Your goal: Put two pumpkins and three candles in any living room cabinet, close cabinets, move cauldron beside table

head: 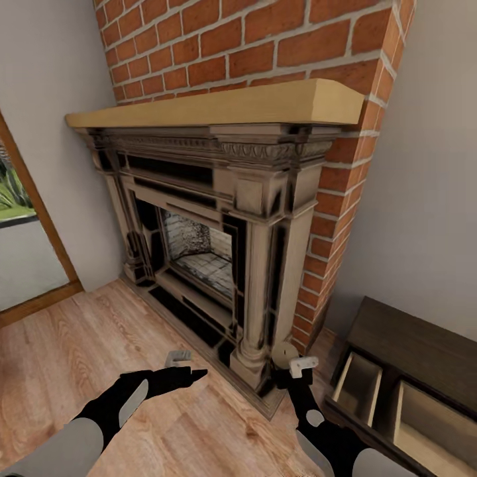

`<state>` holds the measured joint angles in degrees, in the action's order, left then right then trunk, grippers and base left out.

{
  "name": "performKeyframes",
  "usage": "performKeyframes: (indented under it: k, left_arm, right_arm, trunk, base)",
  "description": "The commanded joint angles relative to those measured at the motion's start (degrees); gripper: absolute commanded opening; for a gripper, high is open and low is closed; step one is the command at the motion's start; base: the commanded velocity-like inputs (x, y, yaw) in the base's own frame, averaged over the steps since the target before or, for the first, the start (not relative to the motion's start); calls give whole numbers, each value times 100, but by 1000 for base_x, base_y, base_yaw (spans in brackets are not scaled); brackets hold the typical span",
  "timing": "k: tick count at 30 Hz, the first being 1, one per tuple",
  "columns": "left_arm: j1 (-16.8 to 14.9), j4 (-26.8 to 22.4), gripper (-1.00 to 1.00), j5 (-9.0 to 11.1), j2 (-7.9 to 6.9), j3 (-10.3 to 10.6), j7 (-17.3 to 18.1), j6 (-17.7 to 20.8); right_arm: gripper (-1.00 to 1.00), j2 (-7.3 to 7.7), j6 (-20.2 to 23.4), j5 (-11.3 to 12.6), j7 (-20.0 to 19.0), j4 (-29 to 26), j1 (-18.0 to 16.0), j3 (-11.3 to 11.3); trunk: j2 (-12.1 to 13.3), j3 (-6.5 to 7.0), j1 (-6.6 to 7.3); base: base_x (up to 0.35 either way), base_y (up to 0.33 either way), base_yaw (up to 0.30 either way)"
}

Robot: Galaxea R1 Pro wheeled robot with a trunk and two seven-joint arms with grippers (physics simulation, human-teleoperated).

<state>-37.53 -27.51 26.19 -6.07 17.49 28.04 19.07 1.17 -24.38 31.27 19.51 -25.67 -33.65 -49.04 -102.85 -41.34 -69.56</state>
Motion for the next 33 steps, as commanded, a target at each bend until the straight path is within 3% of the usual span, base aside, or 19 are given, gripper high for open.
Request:
performKeyframes:
  k: [1, 33]
  left_arm:
    - [0, 2, 100, 0, 0, 0, 0, 0]
    - [0, 1, 100, 0, -6, 0, 0, 0]
  right_arm:
    - [-100, -1, -1, -16, 0, 8, -1, 0]
    - [-100, -10, -5, -16, 0, 99, -1, 0]
  trunk:
    - [0, 0, 0]
    - [0, 0, 0]
  base:
    - [0, 0, -283]
    - [0, 0, -283]
